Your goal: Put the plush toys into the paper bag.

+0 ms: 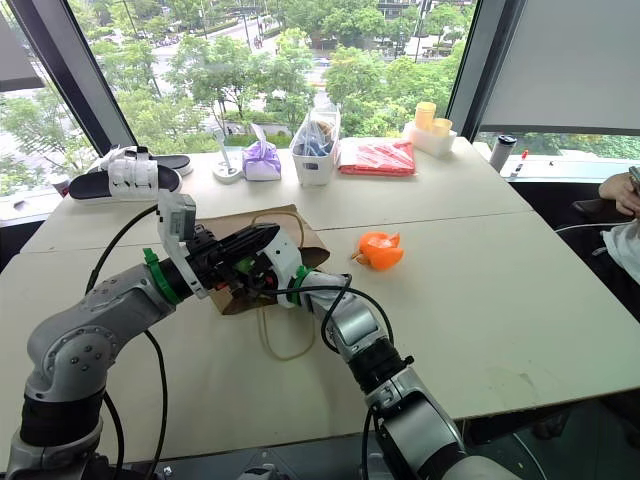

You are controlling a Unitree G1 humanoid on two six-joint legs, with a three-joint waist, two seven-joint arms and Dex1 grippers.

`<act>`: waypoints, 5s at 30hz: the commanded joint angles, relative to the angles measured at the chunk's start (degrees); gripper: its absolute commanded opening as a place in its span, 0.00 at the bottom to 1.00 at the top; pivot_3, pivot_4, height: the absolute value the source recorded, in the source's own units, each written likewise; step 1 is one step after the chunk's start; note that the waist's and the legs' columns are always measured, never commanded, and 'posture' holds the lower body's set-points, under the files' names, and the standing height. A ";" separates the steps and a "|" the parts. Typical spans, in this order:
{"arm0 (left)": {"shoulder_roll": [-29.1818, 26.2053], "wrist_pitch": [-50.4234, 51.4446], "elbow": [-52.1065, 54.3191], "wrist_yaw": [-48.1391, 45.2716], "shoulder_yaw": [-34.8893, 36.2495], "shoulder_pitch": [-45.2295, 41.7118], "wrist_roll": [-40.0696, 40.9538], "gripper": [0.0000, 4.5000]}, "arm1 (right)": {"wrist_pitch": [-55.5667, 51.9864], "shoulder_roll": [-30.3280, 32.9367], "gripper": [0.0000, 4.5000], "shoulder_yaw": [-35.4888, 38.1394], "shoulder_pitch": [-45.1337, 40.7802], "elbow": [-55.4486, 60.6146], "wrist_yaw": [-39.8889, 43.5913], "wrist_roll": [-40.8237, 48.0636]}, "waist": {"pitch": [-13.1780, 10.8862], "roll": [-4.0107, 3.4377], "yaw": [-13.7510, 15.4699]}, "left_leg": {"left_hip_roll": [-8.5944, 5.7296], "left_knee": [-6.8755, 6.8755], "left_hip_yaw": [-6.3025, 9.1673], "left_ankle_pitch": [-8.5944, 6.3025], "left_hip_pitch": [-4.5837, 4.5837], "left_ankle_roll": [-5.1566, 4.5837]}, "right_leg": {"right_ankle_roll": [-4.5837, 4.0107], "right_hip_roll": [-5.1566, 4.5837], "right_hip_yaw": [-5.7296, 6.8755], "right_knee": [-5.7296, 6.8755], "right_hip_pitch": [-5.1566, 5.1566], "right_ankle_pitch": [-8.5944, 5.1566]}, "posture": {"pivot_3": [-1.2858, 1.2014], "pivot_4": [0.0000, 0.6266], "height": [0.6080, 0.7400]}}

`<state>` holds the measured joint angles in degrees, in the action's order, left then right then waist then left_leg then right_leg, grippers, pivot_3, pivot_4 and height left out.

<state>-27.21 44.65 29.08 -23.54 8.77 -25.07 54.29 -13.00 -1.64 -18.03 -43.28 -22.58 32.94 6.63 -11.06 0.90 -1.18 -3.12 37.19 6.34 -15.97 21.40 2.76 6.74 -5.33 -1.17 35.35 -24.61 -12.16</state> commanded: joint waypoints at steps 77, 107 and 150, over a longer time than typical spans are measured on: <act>-3.70 -0.38 -4.74 -5.80 2.79 -2.74 2.87 0.00 | -21.08 20.86 0.00 10.95 20.43 40.75 3.31 11.26 | -0.01 -0.02 0.12 | 0.04 0.04 -0.04 -0.02 -0.01 -0.05 | 0.00 0.05 -0.07 -0.12 0.10 -0.01 | 0.52 0.24 1.00; -3.55 0.05 -0.68 -1.53 3.83 -0.76 4.78 0.00 | 16.52 -1.23 0.96 4.89 -1.37 -12.65 -8.01 -5.43 | -0.01 -0.02 -0.61 | 0.04 -0.07 0.01 0.03 0.01 0.05 | -0.01 0.08 -0.08 -0.04 -0.02 0.00 | 0.52 0.24 1.00; -2.87 -0.71 -1.28 -2.30 4.15 -0.23 4.33 0.00 | -17.65 19.09 0.00 6.63 12.69 17.34 4.64 0.93 | -0.01 -0.02 -0.66 | 0.05 0.01 0.10 0.02 0.00 0.03 | -0.01 0.15 -0.14 -0.09 0.10 -0.01 | 0.52 0.24 1.00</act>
<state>-29.71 45.52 26.00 -25.79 11.08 -24.91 58.02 -28.90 17.81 -13.78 -29.55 -6.87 37.54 5.88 -11.08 0.88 -1.84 -3.07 37.19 6.43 -15.94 21.41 2.80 6.73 -5.18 -1.31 35.25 -24.52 -12.16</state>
